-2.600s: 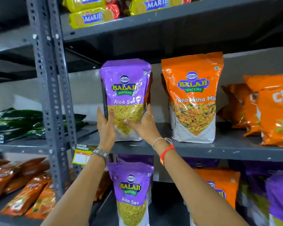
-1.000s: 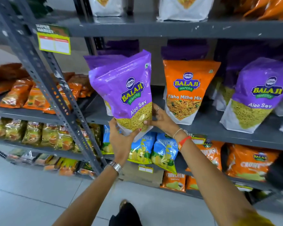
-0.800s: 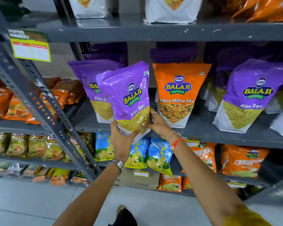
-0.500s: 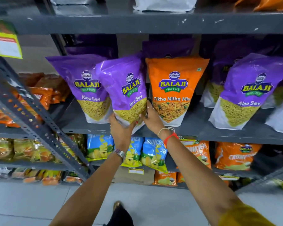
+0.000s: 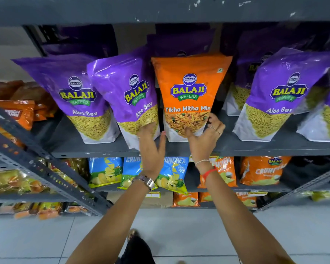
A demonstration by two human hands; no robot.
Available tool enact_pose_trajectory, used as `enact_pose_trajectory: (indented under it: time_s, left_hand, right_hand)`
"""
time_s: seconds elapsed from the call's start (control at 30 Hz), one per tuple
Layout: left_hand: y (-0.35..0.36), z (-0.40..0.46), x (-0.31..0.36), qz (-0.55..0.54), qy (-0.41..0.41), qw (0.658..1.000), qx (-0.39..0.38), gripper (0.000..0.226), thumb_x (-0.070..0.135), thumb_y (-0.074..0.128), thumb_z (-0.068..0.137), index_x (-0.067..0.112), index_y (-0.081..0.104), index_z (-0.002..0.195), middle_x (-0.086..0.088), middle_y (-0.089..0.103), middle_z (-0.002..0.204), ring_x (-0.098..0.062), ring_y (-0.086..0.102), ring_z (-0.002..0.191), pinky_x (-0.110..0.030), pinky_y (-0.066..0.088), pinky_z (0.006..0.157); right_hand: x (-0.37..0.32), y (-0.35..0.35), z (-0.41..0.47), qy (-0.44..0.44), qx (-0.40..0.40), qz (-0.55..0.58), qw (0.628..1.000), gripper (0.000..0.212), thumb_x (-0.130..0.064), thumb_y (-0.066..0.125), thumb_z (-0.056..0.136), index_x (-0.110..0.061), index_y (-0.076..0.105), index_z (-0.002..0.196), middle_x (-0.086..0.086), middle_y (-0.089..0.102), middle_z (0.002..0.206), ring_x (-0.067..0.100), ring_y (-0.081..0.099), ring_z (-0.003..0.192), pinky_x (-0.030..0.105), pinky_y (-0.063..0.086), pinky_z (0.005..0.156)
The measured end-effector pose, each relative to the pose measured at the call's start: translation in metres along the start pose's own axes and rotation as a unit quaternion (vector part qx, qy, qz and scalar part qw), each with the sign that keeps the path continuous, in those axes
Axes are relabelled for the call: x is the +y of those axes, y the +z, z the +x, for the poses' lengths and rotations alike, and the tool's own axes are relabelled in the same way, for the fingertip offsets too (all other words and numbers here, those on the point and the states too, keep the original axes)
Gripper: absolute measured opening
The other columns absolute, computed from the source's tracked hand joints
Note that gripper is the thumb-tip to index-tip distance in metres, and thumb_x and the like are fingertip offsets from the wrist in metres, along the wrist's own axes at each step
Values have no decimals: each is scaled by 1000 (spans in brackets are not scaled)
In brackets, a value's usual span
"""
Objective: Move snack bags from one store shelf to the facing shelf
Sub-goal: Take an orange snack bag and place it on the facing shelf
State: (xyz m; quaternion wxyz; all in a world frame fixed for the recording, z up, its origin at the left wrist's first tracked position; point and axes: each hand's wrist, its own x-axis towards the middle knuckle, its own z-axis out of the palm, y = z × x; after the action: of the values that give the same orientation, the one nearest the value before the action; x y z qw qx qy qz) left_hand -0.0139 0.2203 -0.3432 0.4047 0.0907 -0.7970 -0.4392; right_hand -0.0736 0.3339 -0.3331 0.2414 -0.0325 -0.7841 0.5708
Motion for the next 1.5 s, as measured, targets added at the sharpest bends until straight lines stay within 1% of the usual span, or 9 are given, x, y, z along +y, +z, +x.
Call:
enact_pose_trajectory:
  time_s: [0.13,0.23,0.4,0.6,0.7,0.83,0.97,1.23,1.5]
  left_hand:
    - [27,11,8,-144,-128,969,-157,79,29,62,85,12,14,146,6,20,149,-5,22,139,-24,23,115]
    - [40,22,13,-215,-178,944,-173,87,14,62,85,9,0,147,-2,21,150,-10,27,136,-4,30,102]
    - [47,38,6,-202,-222,937,-177,66,0,60,84,2,24,139,-11,47,130,-13,46,114,-2,44,81]
    - [33,25,18,-183,-226,941,-172,58,-6,61,81,0,33,131,-4,50,116,-12,50,107,-11,46,80]
    - [18,10,29,-199,-211,944,-159,55,-6,60,81,5,35,129,-2,51,117,-10,51,105,-4,46,78]
    - [-13,-2,46,-209,-198,950,-122,49,2,63,82,19,42,123,2,56,118,-11,54,109,-29,47,96]
    - [-54,-1,73,-215,-134,965,-66,53,4,65,80,31,45,120,-1,57,124,-10,55,111,-15,48,87]
    - [-152,57,137,-156,-13,987,43,40,1,62,81,2,51,119,-1,63,102,13,59,82,-5,46,68]
    - [-227,150,188,-147,58,983,90,28,8,67,78,11,61,106,8,70,93,-7,63,86,-25,51,80]
  right_hand:
    - [20,-1,31,38,-146,19,988,116,-28,91,52,-8,23,144,18,33,140,27,27,135,30,26,106]
    - [27,-1,44,78,-226,75,968,109,-15,90,55,-6,25,141,8,45,130,20,42,125,38,36,110]
    - [28,-12,46,97,-266,63,957,75,-9,84,65,-7,38,124,2,55,115,20,52,116,34,46,98]
    - [23,-30,21,91,-234,66,966,69,-9,84,65,-5,43,121,3,57,111,18,54,111,14,46,81]
    - [14,-44,8,82,-223,48,970,70,-13,86,62,-6,47,119,7,62,112,22,57,110,34,47,90]
    - [-11,-61,-8,66,-207,42,975,75,-38,90,46,-18,58,111,0,69,107,19,64,103,49,53,92]
    - [-56,-75,-22,30,-210,63,975,70,-54,85,36,-28,64,98,-5,74,96,15,69,93,47,57,84]
    - [-186,-74,-22,-80,-249,129,956,47,-40,93,42,-34,66,81,-21,70,77,-9,65,77,20,56,70]
    - [-306,-32,8,-144,-245,147,947,82,-73,79,25,-23,67,88,-7,74,87,16,69,86,39,57,76]
